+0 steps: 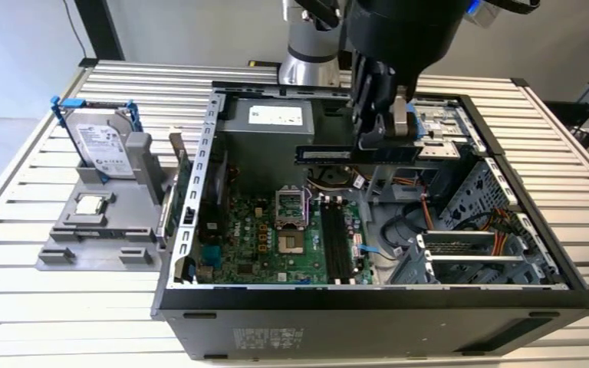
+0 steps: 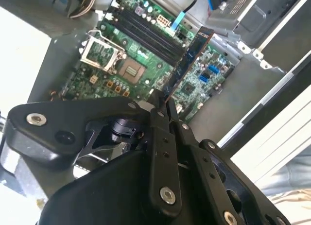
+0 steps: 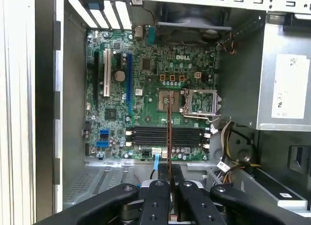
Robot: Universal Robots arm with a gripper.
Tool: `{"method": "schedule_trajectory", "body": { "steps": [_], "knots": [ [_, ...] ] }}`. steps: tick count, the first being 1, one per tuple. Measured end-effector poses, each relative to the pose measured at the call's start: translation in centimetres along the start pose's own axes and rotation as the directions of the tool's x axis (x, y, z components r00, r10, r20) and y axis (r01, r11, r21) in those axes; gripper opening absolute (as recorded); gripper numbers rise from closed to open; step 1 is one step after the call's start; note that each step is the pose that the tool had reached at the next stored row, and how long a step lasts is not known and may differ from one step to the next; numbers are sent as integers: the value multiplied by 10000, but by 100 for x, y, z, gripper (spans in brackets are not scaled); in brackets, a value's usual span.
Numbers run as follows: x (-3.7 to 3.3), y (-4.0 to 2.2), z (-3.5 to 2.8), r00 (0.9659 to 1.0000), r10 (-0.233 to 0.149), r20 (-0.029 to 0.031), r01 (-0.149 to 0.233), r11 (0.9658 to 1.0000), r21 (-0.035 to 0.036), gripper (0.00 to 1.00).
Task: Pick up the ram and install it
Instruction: 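Pick up the ram and move it above insertion slot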
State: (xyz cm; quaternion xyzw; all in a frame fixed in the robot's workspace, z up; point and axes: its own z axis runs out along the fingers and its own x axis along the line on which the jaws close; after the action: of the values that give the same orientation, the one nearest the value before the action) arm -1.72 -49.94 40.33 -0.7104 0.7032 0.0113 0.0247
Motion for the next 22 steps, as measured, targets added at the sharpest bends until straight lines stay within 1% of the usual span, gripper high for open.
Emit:
{"method": "schedule_trajectory", "body": {
  "steps": [7,12,16,22],
  "knots": [
    [4,-113,60,9994,332,-5,-332,9994,17,0],
    [7,-184,100,9982,598,-9,-598,9982,31,0],
    [9,-283,120,9977,670,-18,-670,9977,35,0],
    [10,-303,122,9977,671,-20,-671,9977,35,0]
  ]
}}
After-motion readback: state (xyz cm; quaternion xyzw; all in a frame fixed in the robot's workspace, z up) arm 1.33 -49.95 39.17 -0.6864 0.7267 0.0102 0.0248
